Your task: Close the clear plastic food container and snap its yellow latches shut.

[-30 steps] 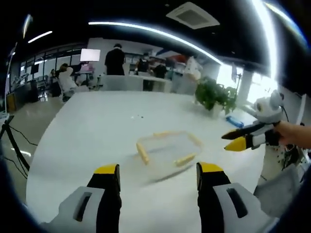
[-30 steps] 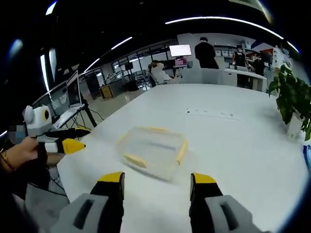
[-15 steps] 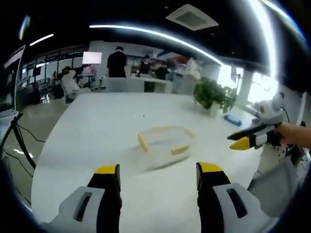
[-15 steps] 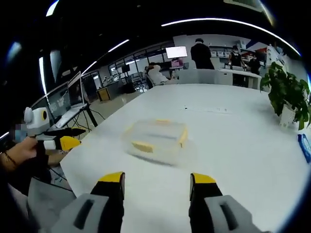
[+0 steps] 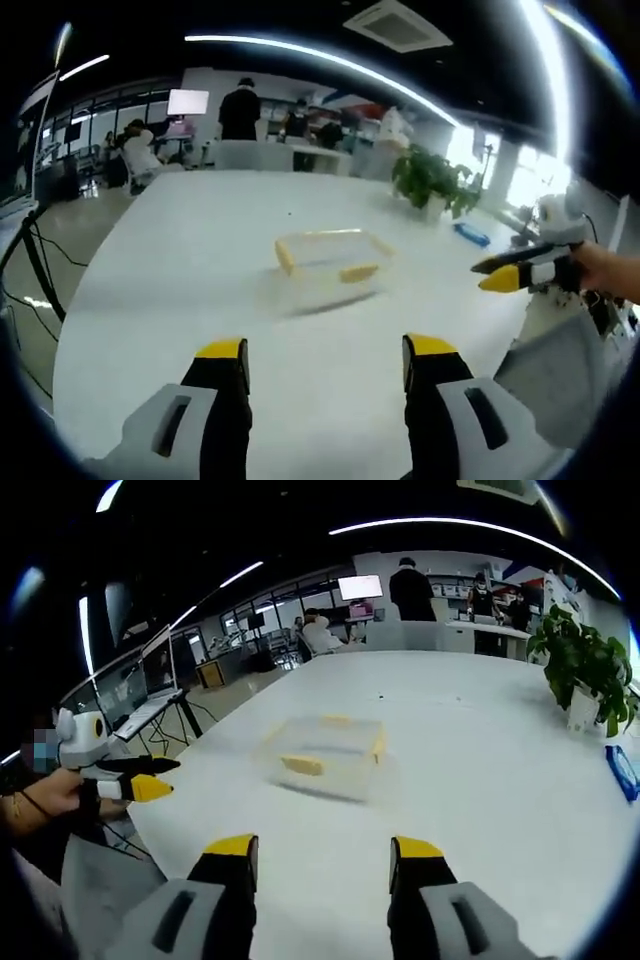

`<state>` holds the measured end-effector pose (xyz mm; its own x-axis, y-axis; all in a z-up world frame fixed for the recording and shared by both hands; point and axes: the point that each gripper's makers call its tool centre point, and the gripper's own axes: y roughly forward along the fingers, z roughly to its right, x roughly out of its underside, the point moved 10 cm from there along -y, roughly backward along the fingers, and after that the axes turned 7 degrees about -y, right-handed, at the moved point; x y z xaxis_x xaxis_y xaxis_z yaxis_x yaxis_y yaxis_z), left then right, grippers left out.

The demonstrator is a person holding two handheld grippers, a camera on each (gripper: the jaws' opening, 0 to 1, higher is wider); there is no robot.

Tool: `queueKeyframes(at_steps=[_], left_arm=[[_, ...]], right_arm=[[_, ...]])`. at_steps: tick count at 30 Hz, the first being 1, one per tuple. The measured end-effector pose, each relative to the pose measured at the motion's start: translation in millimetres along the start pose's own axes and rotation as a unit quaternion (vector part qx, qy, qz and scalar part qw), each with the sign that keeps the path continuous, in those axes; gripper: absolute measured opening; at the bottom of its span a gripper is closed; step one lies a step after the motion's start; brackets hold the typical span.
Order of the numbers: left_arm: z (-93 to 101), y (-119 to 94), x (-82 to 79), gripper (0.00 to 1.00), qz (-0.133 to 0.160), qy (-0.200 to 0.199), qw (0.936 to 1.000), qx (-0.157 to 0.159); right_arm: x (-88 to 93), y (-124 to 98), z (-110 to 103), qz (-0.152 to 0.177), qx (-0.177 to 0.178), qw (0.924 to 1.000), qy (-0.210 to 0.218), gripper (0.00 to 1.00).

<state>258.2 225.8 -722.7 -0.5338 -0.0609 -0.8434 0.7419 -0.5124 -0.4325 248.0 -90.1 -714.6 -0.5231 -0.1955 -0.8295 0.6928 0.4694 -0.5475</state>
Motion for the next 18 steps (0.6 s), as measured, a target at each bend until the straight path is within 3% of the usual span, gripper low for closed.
queueKeyframes(at_steps=[12,18], left_arm=[[7.1,-11,3.5,0.6,0.006,0.001,1.0,0.001],[3.2,-20,0.4,0.72,0.031,0.01,0.9993,-0.019]], right_arm=[[9.3,-15,4,0.014,0.02,0.9994,0.023,0.53],[15.2,-19,4,0.036,0.034,0.9982,0.033,0.75]])
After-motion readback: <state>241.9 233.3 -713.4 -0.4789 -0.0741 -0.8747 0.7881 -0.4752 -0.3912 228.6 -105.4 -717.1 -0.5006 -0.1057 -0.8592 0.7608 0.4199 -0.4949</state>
